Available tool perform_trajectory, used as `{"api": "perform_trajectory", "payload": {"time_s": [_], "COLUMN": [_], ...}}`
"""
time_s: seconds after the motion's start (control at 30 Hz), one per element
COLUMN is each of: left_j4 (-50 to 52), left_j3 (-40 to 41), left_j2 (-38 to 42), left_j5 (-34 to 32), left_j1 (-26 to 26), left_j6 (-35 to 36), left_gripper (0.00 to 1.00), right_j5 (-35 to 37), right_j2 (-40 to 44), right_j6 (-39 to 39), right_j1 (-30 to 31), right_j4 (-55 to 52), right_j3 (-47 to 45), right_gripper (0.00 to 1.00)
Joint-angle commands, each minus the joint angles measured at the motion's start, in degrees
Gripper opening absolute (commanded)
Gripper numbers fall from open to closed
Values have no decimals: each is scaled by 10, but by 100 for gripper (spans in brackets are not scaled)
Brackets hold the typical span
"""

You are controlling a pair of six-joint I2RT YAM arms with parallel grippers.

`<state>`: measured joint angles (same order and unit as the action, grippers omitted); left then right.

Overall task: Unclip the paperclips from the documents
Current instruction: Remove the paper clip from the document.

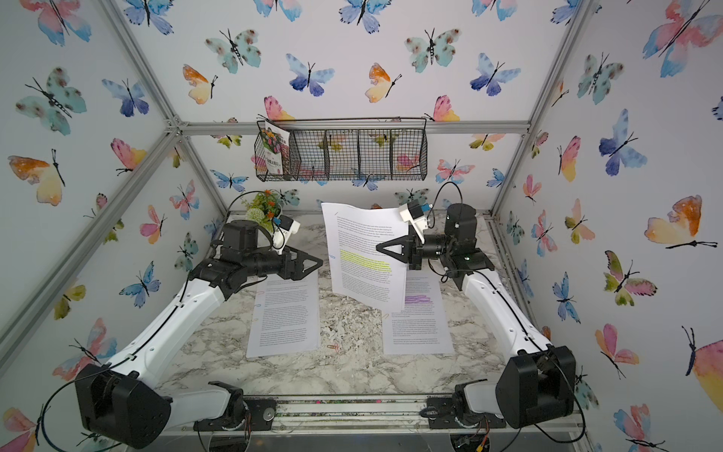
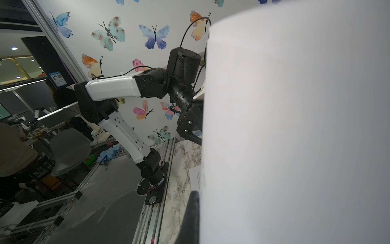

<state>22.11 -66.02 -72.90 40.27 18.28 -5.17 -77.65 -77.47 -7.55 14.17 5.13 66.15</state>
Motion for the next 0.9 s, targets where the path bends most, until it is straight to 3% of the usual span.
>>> {"api": "perform_trajectory", "payload": {"time_s": [0.0,0.13,0.27,0.57,0.77,0.87], "left_j4": [-36,-43,-40,-44,-49,-56], "left_j3": [-18,-26,-39,-46,-47,-58], "left_j2": [7,-5,-22,-43,-51,-59], "left_j5": [51,65,65,70,76,77], "left_j1": [11,27,32,40,42,44], "left_j6": [0,-4,-12,-19,-17,-23], "left_gripper": [90,91,86,65,74,71], "right_j5": [-25,-35,-41,-44,-50,-52], "right_j2": [-3,-7,-12,-16,-24,-27], "right_j6": [-14,-39,-47,-76,-93,-93], "right_j1": [-3,-3,-2,-1,0,0], "right_j4": [18,40,44,82,100,101], "right_j3": [-2,5,14,21,30,32], "right_gripper": [2,2,2,2,2,2]}}
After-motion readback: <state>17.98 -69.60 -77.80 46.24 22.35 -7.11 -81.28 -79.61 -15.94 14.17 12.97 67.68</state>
